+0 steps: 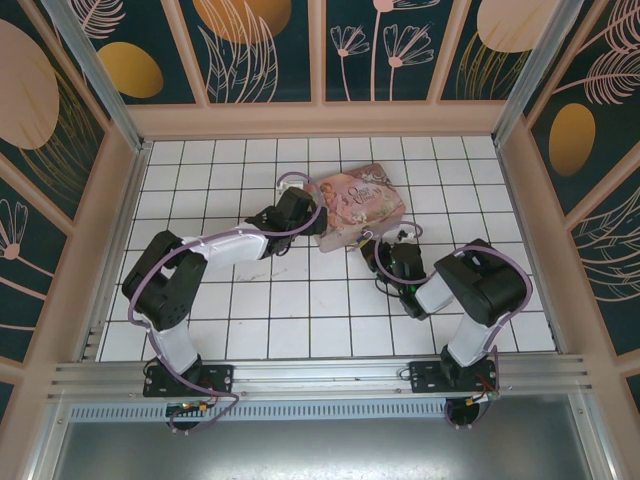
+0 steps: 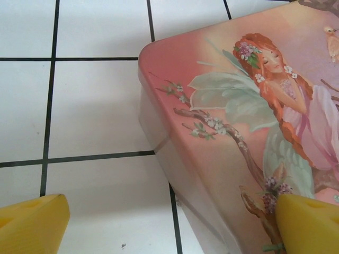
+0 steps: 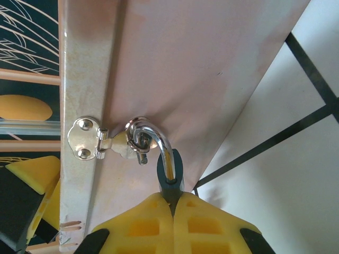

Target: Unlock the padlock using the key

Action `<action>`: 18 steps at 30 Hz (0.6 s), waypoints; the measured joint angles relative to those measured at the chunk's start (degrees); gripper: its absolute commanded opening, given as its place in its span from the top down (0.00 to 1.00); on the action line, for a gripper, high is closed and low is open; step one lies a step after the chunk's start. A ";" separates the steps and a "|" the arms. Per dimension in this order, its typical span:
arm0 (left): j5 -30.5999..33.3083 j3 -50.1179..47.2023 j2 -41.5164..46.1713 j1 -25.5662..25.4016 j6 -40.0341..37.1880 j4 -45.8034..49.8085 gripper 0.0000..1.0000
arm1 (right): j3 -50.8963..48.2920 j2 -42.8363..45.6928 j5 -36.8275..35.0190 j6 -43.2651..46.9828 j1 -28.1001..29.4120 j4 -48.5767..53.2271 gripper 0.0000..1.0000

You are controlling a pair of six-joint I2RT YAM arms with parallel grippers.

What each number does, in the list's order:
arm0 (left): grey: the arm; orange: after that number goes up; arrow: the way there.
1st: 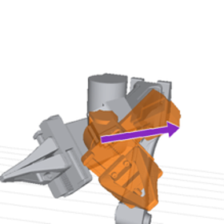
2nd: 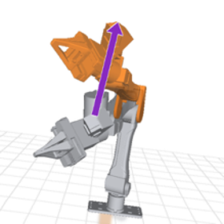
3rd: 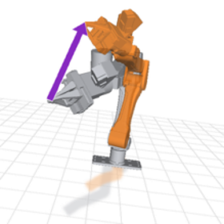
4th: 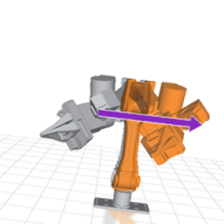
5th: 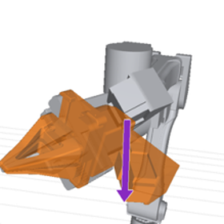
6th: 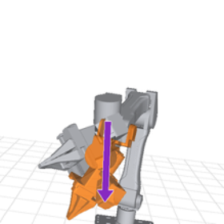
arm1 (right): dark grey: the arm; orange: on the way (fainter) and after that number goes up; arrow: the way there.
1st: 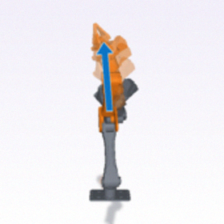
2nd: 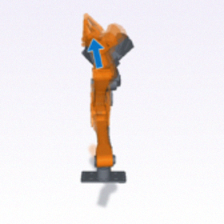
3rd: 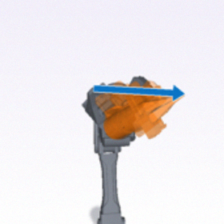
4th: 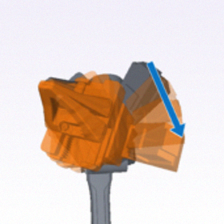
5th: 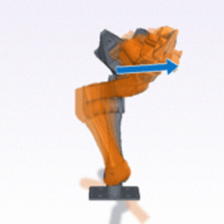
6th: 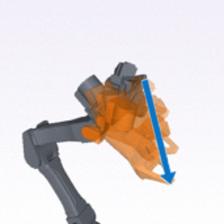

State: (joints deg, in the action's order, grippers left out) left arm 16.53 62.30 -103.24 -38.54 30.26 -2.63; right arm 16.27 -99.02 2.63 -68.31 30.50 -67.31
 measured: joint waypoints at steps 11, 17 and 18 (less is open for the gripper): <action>-0.09 0.15 -0.66 -0.15 0.04 -0.85 0.02 | -1.42 -3.02 1.77 -0.20 -1.40 -6.73 1.00; -0.09 0.39 -0.90 -0.15 0.04 -0.85 0.01 | 0.37 -3.65 3.15 0.13 -2.32 -3.96 1.00; -0.04 0.55 -1.05 -0.15 0.04 -0.92 0.02 | 0.83 -3.34 3.15 0.37 -2.43 -2.78 1.00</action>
State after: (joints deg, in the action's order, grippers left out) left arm 16.49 62.85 -104.29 -38.70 30.30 -3.55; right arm 17.10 -102.37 5.78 -67.94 28.08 -70.08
